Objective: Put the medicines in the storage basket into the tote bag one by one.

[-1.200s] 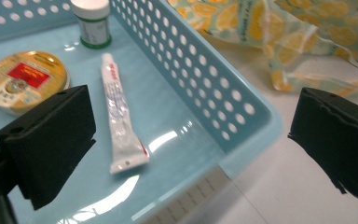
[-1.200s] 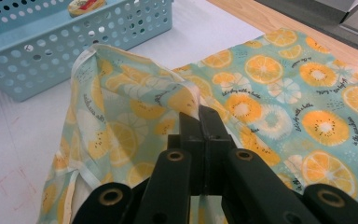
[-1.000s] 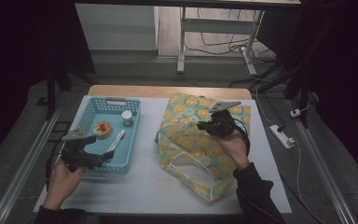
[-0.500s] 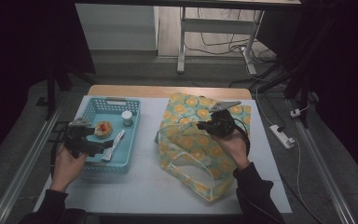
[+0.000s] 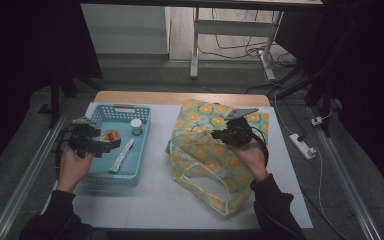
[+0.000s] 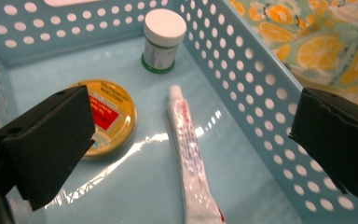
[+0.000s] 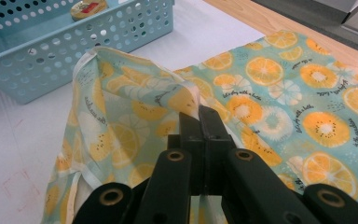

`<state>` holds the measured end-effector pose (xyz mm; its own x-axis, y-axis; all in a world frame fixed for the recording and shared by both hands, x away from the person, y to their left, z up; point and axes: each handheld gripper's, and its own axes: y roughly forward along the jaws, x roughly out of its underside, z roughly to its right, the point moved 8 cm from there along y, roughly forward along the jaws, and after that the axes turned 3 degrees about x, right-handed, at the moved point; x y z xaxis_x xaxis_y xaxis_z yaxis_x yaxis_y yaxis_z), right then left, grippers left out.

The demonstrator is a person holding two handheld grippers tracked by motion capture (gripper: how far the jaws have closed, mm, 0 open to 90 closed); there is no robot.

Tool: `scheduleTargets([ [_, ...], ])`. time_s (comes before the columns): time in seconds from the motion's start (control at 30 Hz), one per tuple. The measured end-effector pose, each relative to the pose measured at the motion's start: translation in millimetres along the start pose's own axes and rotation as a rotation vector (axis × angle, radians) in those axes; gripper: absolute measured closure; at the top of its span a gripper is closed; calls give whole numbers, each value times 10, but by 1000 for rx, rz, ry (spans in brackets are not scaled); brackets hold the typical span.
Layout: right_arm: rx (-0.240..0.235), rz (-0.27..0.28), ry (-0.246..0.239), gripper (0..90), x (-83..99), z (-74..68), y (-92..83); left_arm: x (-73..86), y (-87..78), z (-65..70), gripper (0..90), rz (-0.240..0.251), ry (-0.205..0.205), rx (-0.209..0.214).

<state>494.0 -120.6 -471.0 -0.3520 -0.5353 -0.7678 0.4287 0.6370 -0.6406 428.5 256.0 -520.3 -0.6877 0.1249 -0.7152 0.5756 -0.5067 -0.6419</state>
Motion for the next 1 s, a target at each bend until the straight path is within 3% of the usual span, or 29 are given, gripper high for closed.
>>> scheduleTargets([
  [0.13, -5, 0, 3, 900, 2, -4, -3, -54, 100, -51, 0, -9, -11, 12],
  [0.3, -10, -5, -4, 900, 8, -22, 15, -101, 220, -167, 0, -53, 9, -38],
  [0.63, -17, -15, -6, 900, 17, -43, 39, -159, 540, -443, 0, -132, -2, -89],
  [1.0, -24, -14, -18, 900, 6, -66, 33, -196, 750, -539, 0, -230, 13, -105],
])
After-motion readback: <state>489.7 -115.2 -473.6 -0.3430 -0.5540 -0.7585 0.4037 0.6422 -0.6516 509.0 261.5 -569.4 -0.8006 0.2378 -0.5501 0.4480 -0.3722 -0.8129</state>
